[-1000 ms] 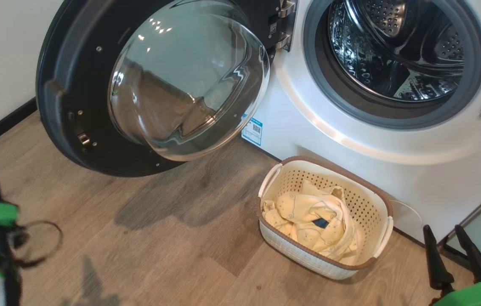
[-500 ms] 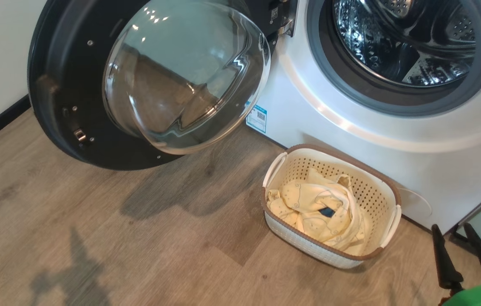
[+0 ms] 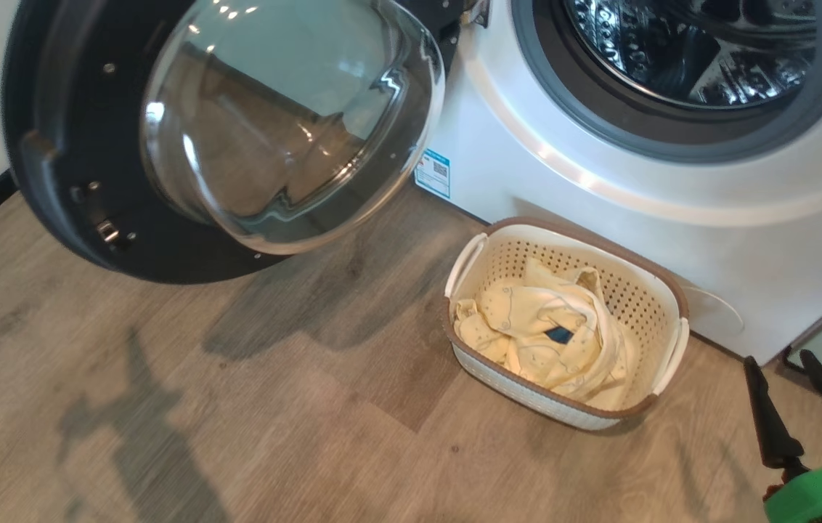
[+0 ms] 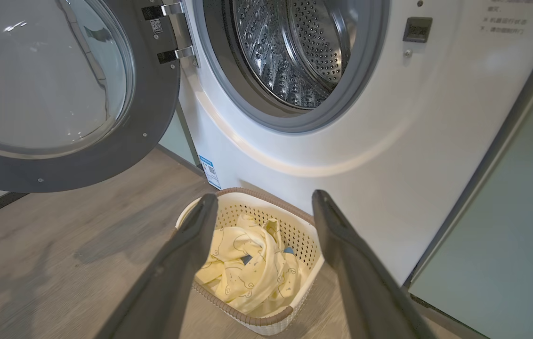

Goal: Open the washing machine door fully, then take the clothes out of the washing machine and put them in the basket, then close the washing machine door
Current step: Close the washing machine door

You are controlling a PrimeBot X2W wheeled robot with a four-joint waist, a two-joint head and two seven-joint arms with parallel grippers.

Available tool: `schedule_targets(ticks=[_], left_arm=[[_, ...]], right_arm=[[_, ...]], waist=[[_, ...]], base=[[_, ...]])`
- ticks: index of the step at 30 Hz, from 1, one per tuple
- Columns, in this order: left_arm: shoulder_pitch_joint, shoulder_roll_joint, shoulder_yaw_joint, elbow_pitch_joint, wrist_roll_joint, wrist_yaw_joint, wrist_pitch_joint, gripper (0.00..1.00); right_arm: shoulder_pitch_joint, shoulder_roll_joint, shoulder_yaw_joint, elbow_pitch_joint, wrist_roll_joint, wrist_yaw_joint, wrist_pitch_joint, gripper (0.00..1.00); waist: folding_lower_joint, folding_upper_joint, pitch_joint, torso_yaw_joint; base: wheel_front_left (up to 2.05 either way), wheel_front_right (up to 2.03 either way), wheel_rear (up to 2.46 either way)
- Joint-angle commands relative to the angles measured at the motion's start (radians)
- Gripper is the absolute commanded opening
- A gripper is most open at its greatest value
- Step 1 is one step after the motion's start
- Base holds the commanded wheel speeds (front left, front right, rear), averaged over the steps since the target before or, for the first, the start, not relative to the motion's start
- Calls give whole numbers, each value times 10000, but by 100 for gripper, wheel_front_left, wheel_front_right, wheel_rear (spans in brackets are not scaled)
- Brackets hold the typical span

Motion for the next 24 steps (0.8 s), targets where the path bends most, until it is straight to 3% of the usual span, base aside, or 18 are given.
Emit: schedule_targets(ticks=[1, 8, 24], left_arm=[[-467, 858, -45, -139, 38, -35, 209, 0], [-1474, 1397, -382, 515, 99, -25, 1083, 0], [-2618, 1987, -1138, 1126, 591, -31, 1732, 0]], right_arm=[[-352, -347, 161, -335, -9, 44, -95, 100], [-521, -589, 228, -401, -8, 44, -95, 100], [-950, -904, 163, -491, 6, 44, -95, 100]], waist=[[-1, 0, 152, -148], [-1, 0, 696, -546], [-1, 0, 1540, -1161]], base=[[0, 0, 0], [0, 0, 0], [0, 0, 0]])
